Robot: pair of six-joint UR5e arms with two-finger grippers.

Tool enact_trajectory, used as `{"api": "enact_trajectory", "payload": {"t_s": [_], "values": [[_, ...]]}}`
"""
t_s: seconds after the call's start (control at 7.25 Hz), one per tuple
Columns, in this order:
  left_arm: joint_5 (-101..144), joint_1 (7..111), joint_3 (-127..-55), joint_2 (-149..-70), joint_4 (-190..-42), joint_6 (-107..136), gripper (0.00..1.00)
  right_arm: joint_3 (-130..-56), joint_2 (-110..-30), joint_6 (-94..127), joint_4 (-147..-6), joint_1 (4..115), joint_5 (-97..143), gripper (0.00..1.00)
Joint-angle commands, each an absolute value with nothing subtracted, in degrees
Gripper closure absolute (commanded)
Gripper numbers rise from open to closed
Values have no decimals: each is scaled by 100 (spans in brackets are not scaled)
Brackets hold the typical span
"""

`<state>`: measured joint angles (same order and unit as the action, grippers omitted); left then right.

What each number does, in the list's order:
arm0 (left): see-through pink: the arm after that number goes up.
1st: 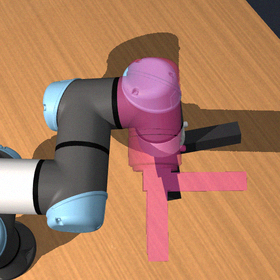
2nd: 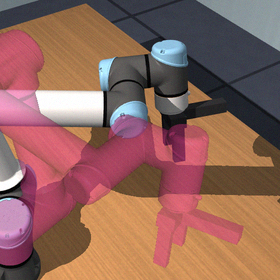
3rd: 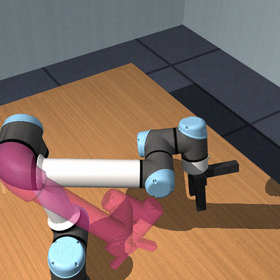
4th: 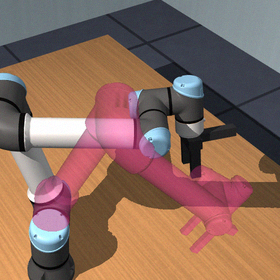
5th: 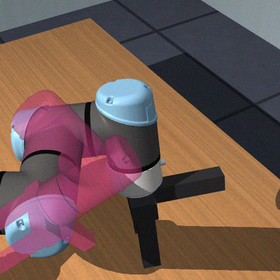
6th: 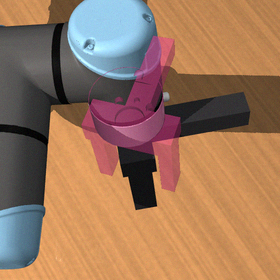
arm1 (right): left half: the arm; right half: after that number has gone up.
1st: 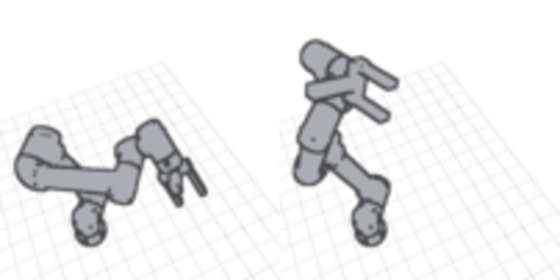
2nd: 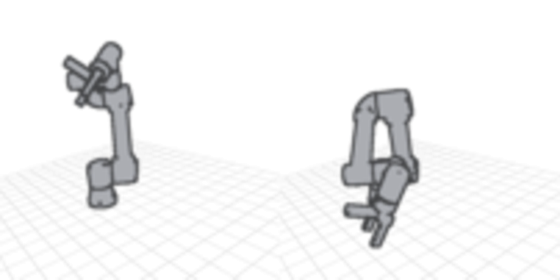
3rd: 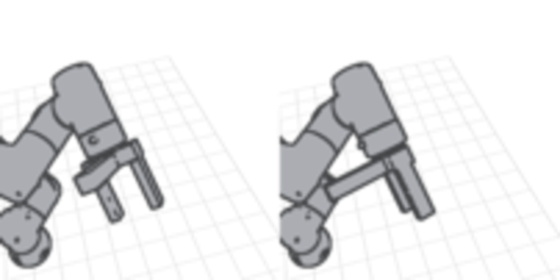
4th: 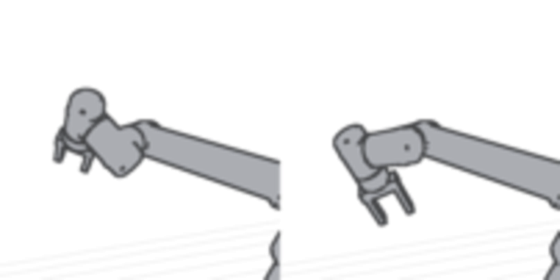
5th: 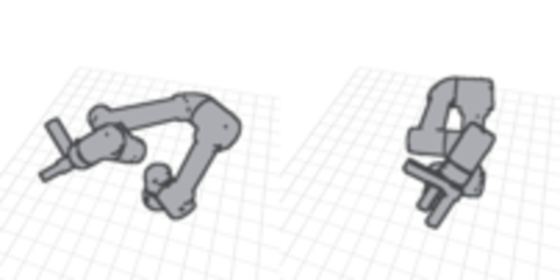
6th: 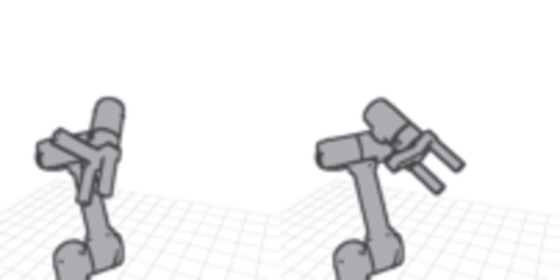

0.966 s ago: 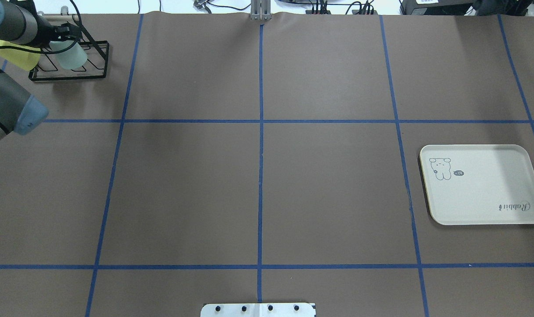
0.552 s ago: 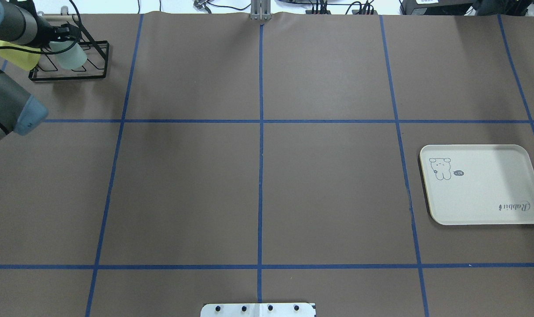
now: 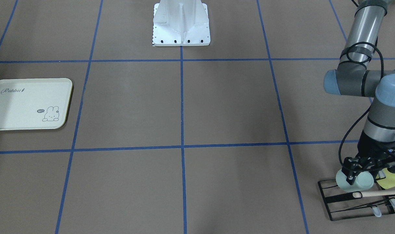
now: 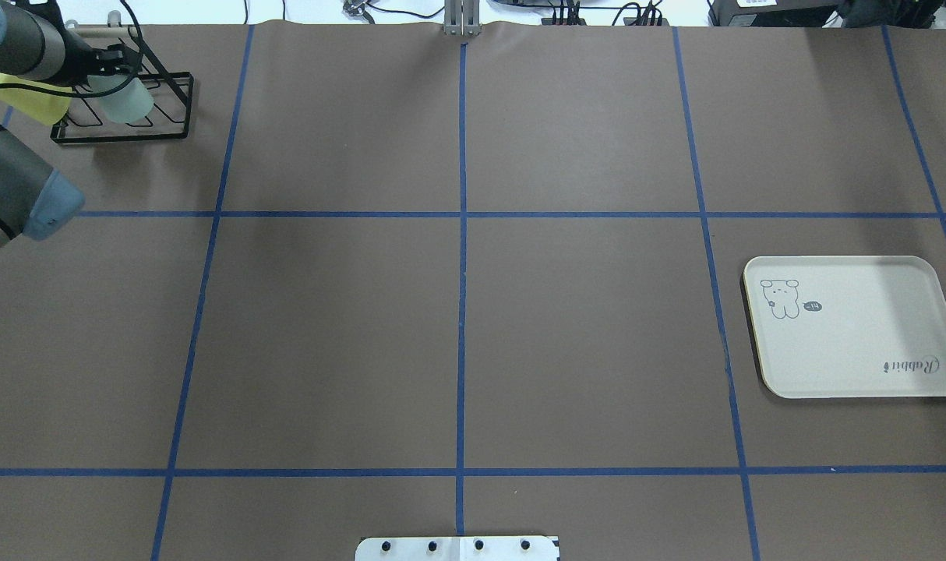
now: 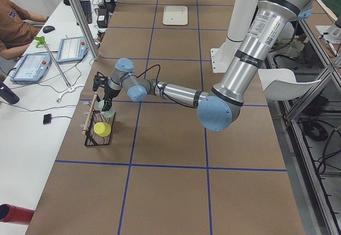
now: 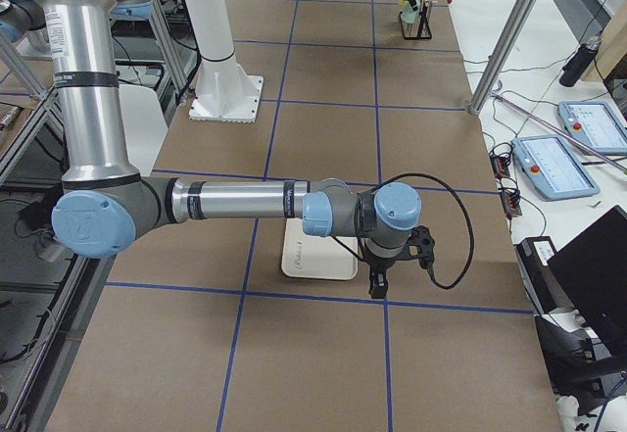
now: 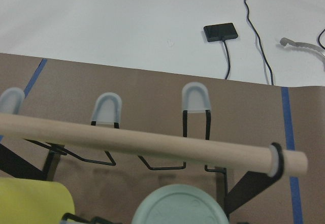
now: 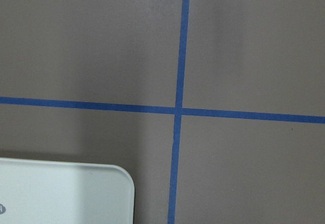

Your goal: Left arm grabs green cup and hands to right arm on tray

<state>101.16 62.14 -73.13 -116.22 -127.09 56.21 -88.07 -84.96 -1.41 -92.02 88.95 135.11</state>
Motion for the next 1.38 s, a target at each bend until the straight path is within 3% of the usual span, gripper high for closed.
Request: {"api": "enact_trajectory", "payload": {"t_s": [0.0, 0.41, 1.24], "values": [[10116, 6214, -7313, -11619, -12709, 5634, 31, -8807, -8499, -141, -9202, 8895, 13518, 0], [10125, 6275, -7417, -11619, -12700, 5634, 72, -8807, -8499, -141, -9202, 8895, 13526, 0], [10169, 6477, -8092, -11549, -12298, 5607, 80, -8833, -8517, -141, -9202, 8895, 13518, 0]]}}
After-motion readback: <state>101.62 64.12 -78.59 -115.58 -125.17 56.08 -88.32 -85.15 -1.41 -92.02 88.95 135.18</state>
